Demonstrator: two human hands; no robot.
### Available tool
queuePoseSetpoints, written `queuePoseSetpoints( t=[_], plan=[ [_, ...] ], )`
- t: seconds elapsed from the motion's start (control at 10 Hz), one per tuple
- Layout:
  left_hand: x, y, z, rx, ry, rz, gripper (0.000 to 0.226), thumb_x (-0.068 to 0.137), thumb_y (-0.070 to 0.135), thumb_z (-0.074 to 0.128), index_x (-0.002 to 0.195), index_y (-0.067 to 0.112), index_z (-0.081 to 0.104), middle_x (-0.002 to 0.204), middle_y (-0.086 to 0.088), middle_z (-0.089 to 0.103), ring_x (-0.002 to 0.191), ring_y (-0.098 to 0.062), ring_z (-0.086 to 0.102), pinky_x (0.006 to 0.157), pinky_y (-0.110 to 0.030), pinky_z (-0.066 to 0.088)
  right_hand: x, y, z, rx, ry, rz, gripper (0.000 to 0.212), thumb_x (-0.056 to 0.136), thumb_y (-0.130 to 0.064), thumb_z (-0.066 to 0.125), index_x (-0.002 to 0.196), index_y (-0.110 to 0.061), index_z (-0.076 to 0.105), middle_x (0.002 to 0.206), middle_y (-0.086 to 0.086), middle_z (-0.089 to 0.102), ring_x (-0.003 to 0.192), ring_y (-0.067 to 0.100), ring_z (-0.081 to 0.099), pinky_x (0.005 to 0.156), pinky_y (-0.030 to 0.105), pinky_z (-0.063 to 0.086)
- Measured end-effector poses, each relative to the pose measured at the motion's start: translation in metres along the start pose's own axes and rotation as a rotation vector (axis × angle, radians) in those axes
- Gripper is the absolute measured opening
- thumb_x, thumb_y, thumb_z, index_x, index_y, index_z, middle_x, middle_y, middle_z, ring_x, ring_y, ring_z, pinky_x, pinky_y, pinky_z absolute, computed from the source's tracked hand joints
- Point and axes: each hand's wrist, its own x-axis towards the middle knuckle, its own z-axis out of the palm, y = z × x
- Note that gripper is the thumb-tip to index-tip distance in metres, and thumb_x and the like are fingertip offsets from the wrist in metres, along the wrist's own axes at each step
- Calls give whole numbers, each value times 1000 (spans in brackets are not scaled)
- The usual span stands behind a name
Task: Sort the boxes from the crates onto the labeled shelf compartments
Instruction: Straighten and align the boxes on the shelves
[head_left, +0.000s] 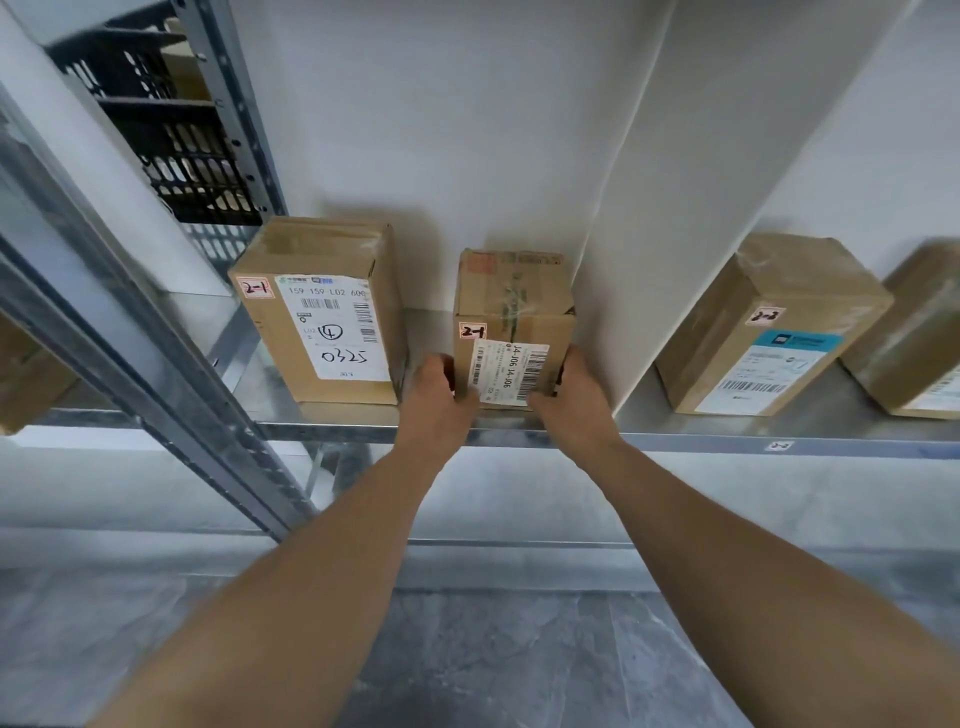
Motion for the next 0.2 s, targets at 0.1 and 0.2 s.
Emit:
queuePoseSetpoints(
  t=[0.1, 0.2],
  plan=[
    [2, -6, 2, 1, -20, -17, 25, 90, 10, 60, 99, 22, 40, 123, -7, 61, 113, -28, 60, 89, -32, 52, 6, 4, 1, -15, -24, 4, 45, 84, -1, 61, 125, -14, 46, 124, 8, 59, 109, 28, 61, 86, 32, 52],
    [0, -7, 0, -6, -20, -8, 26, 89, 10, 62, 101, 21, 41, 121, -7, 61, 110, -26, 61, 84, -27, 51, 1, 8, 3, -71, -5, -9, 45, 88, -10, 63, 128, -18, 44, 124, 7, 59, 110, 28, 61, 90, 36, 54]
  ],
)
